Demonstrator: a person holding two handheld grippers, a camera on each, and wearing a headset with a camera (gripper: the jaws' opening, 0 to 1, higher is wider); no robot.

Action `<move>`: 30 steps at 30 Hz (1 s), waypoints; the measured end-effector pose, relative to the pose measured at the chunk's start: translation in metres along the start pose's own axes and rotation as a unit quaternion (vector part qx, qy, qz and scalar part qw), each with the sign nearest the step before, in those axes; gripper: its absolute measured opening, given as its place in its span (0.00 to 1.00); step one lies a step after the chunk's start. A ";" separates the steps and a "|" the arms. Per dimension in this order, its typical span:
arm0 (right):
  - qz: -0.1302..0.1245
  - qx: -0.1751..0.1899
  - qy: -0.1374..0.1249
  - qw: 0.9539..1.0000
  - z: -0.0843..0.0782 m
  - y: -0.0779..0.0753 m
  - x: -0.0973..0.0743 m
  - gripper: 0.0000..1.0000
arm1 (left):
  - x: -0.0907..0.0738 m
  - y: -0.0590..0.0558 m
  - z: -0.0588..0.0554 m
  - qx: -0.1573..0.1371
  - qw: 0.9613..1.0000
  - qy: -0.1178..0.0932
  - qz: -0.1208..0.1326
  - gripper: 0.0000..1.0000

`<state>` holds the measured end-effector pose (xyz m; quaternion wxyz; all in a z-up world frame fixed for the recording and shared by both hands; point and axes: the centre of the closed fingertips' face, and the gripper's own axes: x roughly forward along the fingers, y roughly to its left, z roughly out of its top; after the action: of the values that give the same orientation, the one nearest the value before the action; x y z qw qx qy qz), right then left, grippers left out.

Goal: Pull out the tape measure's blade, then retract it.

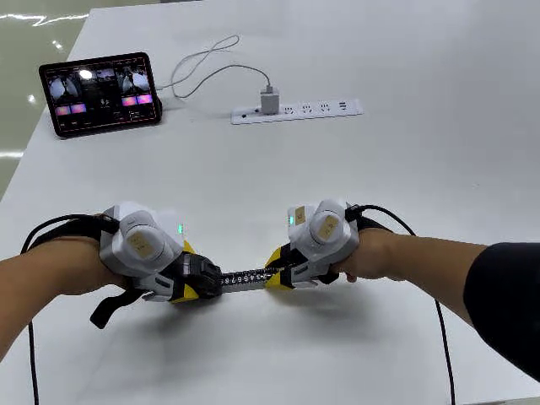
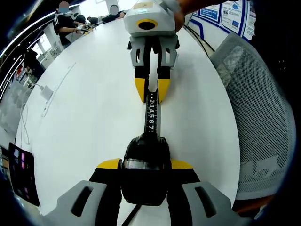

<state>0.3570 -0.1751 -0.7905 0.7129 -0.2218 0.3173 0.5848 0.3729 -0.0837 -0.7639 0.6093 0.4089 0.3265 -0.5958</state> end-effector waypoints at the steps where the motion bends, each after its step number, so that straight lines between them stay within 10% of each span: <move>1: 0.000 -0.001 0.000 1.000 0.000 0.000 0.000 0.11 | 0.000 0.000 0.000 0.000 1.000 0.000 0.000 0.32; 30: -0.002 0.002 0.007 1.000 -0.013 -0.002 -0.013 0.10 | -0.001 -0.002 0.002 0.000 1.000 -0.003 0.003 0.32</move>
<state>0.3546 -0.1934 -0.7908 0.7123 -0.2251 0.3229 0.5812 0.3708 -0.0846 -0.7622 0.6120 0.4081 0.3237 -0.5951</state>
